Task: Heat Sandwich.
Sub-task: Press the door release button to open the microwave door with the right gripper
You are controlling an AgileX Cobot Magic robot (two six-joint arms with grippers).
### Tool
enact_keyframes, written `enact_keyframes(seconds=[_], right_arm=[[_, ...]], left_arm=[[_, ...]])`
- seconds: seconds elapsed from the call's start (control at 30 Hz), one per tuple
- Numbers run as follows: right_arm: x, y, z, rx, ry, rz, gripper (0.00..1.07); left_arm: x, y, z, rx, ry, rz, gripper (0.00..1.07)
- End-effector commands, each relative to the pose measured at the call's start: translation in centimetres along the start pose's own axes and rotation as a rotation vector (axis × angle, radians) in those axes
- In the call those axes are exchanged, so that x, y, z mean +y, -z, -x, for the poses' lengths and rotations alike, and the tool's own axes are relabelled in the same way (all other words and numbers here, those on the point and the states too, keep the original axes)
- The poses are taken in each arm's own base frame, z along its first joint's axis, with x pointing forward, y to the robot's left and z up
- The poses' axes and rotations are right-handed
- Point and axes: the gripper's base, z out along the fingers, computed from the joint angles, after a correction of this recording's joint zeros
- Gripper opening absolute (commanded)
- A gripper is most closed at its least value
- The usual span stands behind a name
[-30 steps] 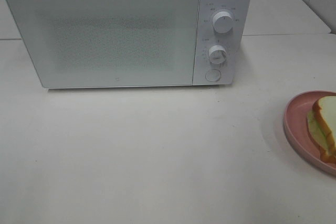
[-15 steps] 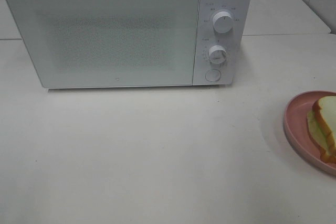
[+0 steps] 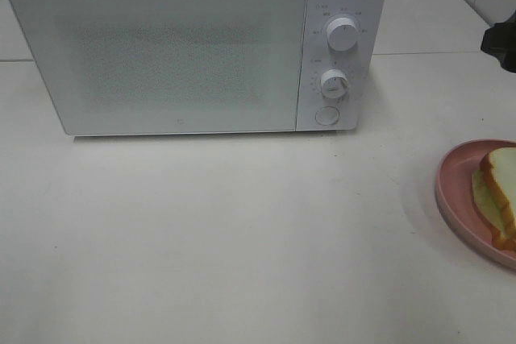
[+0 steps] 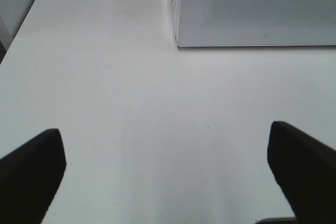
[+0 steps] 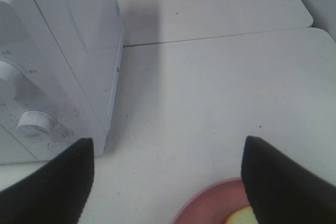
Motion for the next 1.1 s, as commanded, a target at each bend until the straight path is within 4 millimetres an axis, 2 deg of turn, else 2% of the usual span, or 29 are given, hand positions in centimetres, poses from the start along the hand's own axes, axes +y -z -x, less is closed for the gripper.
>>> enact_keyframes(seconds=[0.03,0.17,0.33,0.43,0.63,1.0,1.1], right_arm=[[0.0,-0.6,0.3,-0.05,-0.004,0.007,0.75],[0.0,-1.3,-0.5,-0.145,0.002,0.03,0.75],[0.7,-1.7,-1.7,-0.159,0.015,0.053,0.75],[2.1,-2.1,-2.8,-0.177,0.079,0.08,0.75],[3.5,-2.6,-4.2,-0.188,0.095,0.08,0.75],[7.8,-3.8,-7.1,-0.185,0.129,0.071,0.75],[8.4,-3.9,-7.7,-0.184,0.132,0.063,0.75]], left_arm=[[0.0,0.2,-0.2,-0.023,0.0,-0.004,1.0],[0.0,0.2,-0.2,-0.023,0.0,-0.004,1.0],[0.0,0.2,-0.2,-0.023,0.0,-0.004,1.0],[0.0,0.2,-0.2,-0.023,0.0,-0.004,1.0],[0.0,0.2,-0.2,-0.023,0.0,-0.004,1.0],[0.0,0.2,-0.2,-0.023,0.0,-0.004,1.0],[0.0,0.2,-0.2,-0.023,0.0,-0.004,1.0]])
